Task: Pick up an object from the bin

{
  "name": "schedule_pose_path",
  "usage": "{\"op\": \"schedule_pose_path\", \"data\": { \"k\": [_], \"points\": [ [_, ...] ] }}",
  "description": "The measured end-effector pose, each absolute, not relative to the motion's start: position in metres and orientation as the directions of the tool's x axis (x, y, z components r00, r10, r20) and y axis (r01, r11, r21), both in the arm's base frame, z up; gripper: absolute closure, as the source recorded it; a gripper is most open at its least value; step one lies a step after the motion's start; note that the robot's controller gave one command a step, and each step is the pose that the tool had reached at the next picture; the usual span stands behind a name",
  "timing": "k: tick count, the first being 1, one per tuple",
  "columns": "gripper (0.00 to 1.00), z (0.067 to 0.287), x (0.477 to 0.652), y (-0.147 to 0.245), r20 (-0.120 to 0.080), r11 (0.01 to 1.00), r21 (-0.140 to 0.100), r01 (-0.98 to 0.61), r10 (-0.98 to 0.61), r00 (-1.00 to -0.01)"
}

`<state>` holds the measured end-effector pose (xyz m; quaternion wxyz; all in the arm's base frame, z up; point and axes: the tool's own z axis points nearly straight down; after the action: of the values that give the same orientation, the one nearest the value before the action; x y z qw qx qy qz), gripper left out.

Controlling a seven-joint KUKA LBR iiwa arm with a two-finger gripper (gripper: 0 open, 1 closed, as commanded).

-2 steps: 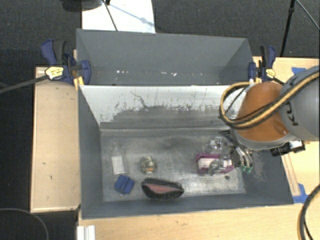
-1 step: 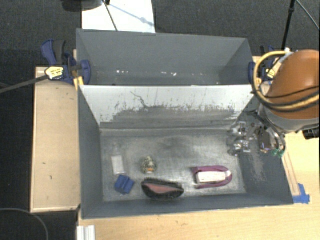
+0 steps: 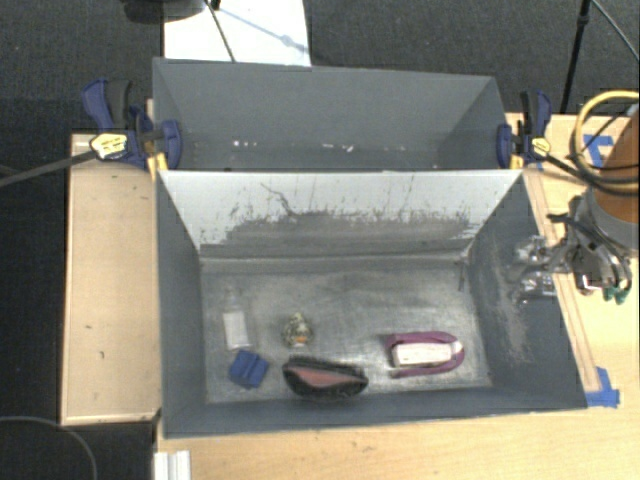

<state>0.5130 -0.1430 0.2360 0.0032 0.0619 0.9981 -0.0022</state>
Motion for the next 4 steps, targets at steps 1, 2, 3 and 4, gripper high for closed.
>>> {"op": "schedule_pose_path", "data": {
  "k": [1,2,3,4],
  "points": [
    [1.00,0.207,0.511,-0.137,-0.001,0.993,0.000,-0.122,-0.122,-0.993],
    [0.00,0.208,0.512,-0.137,-0.002,0.992,0.000,-0.122,-0.122,-0.992],
    [0.00,0.111,0.481,-0.061,0.007,0.999,0.005,-0.034,-0.034,-0.999],
    [0.00,0.077,0.483,-0.064,0.001,0.996,0.001,0.088,0.088,-0.996]
  ]
}}
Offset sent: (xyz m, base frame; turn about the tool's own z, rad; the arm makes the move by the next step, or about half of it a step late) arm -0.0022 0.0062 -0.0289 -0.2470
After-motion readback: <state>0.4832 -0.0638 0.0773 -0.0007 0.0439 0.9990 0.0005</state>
